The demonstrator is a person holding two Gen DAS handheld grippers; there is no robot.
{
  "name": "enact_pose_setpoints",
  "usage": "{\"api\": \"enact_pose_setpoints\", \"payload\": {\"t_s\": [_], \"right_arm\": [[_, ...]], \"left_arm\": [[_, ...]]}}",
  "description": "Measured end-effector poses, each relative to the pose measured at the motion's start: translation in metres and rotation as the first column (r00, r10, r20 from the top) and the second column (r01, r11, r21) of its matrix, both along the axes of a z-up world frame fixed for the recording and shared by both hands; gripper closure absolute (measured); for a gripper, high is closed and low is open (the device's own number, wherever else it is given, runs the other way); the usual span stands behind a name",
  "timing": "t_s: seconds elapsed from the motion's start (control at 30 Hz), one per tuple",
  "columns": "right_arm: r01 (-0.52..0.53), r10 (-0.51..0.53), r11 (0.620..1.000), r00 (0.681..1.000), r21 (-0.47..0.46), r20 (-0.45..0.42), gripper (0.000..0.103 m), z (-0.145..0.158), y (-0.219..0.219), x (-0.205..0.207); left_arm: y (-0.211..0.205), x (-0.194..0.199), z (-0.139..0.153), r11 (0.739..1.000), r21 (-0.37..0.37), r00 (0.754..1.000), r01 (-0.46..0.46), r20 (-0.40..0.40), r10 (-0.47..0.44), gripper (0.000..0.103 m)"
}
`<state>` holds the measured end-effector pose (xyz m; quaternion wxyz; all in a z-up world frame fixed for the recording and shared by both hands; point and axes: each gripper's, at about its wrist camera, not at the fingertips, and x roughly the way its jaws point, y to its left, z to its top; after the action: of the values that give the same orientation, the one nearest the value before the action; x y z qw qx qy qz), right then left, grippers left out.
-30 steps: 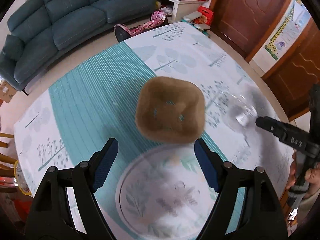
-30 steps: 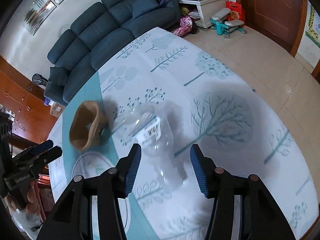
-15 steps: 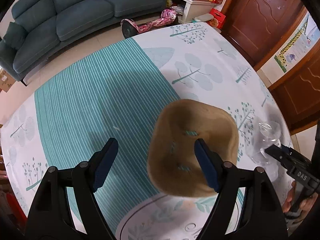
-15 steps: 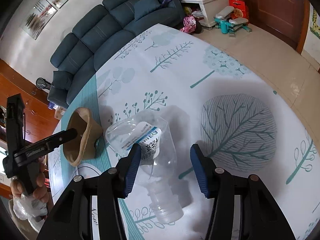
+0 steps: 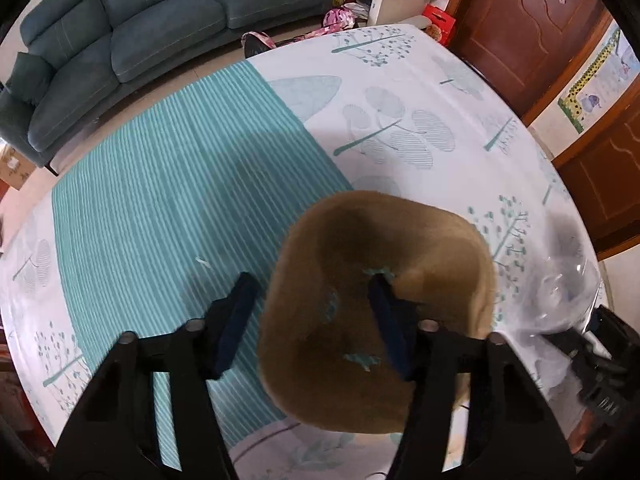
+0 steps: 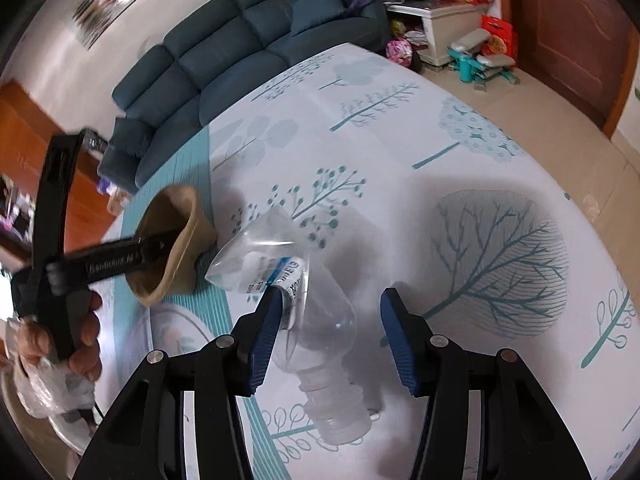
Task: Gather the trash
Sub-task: 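Grasp the clear plastic bottle with the right gripper while the left gripper grasps the brown pulp tray, then carry the plastic bottle and pulp tray over the black bin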
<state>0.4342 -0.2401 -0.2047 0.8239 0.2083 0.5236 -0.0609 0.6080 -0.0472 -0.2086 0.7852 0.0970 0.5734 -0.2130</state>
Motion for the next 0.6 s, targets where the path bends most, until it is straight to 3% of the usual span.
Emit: {"api": "enact_pose_setpoints", "payload": {"t_s": [0.03, 0.1, 0.2, 0.3, 0.6], "right_arm": [[-0.013, 0.013, 1.000, 1.000, -0.007, -0.001, 0.058, 0.001, 0.004, 0.000], [-0.042, 0.042, 0.999, 0.999, -0.020, 0.000, 0.067, 0.003, 0.013, -0.001], [-0.057, 0.055, 0.995, 0.998, -0.079, -0.026, 0.068, 0.006, 0.026, -0.003], [-0.063, 0.060, 0.993, 0.998, -0.103, -0.032, 0.069, 0.009, 0.034, -0.012], [-0.002, 0.004, 0.996, 1.000, -0.091, 0.023, 0.069, 0.044, 0.040, -0.055]], "left_arm": [[-0.002, -0.002, 0.000, 1.000, 0.010, 1.000, -0.003, 0.006, 0.003, 0.072], [-0.002, -0.005, 0.002, 1.000, 0.004, 1.000, -0.005, -0.006, 0.005, 0.074], [0.001, -0.012, 0.005, 0.999, 0.014, 0.999, -0.046, -0.013, 0.046, 0.077], [0.010, -0.025, 0.016, 0.997, -0.017, 0.997, -0.078, -0.009, 0.078, 0.091], [0.038, -0.087, 0.042, 0.996, 0.023, 0.996, -0.091, 0.017, 0.091, 0.093]]}}
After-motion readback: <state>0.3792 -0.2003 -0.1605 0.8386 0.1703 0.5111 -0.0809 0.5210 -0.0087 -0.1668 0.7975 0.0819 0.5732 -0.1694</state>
